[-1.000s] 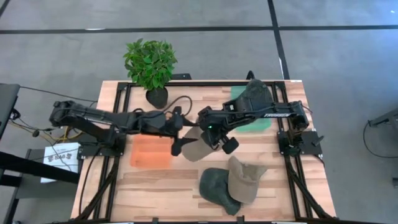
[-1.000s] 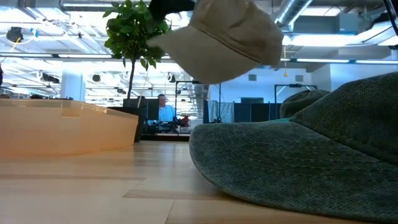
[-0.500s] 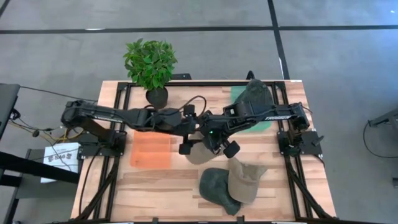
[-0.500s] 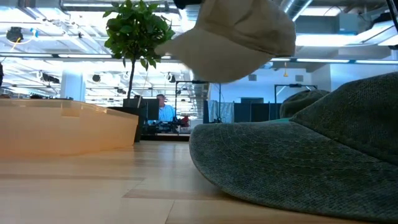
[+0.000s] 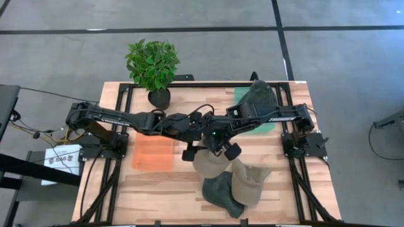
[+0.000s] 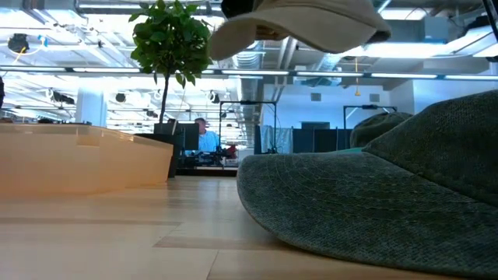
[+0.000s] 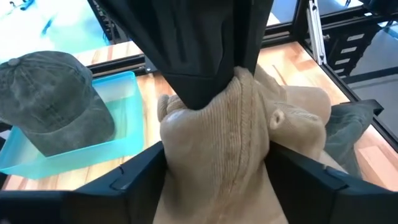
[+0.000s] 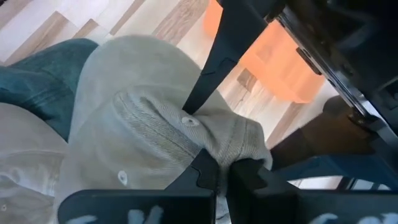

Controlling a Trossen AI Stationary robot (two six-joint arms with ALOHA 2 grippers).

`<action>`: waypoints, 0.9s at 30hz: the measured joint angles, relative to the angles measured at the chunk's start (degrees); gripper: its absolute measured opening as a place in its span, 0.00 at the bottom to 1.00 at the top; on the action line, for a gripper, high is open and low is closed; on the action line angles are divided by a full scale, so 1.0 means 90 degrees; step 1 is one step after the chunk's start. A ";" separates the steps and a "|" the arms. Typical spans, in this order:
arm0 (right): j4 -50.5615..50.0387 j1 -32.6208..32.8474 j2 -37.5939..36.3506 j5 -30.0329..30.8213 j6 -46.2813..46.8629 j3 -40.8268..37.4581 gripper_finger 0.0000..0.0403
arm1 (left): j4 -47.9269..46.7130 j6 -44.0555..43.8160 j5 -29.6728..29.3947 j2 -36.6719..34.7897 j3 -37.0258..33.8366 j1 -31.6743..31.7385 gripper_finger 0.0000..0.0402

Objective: Pick & Place hat
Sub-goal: Put the top brown cap into the orange bin

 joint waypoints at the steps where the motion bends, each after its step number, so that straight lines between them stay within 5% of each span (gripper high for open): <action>1: -0.0001 -0.0002 0.0000 0.0000 0.0001 0.0000 0.01 | 0.0000 -0.0014 0.0000 0.0000 -0.0001 0.0000 0.61; 13: -0.0055 -0.0002 -0.0002 0.0022 0.0446 0.0000 0.01 | -0.0002 -0.0075 0.0065 0.0000 -0.0002 0.0000 0.04; 21: -0.0064 0.0015 -0.0002 0.0072 0.0942 0.0000 0.02 | -0.0123 -0.0197 0.0168 0.0000 -0.0002 0.0000 0.01; 27: -0.0064 0.0003 -0.0004 0.0119 0.1352 0.0000 0.12 | -0.0351 -0.0279 0.0132 -0.0017 -0.0005 0.0004 0.01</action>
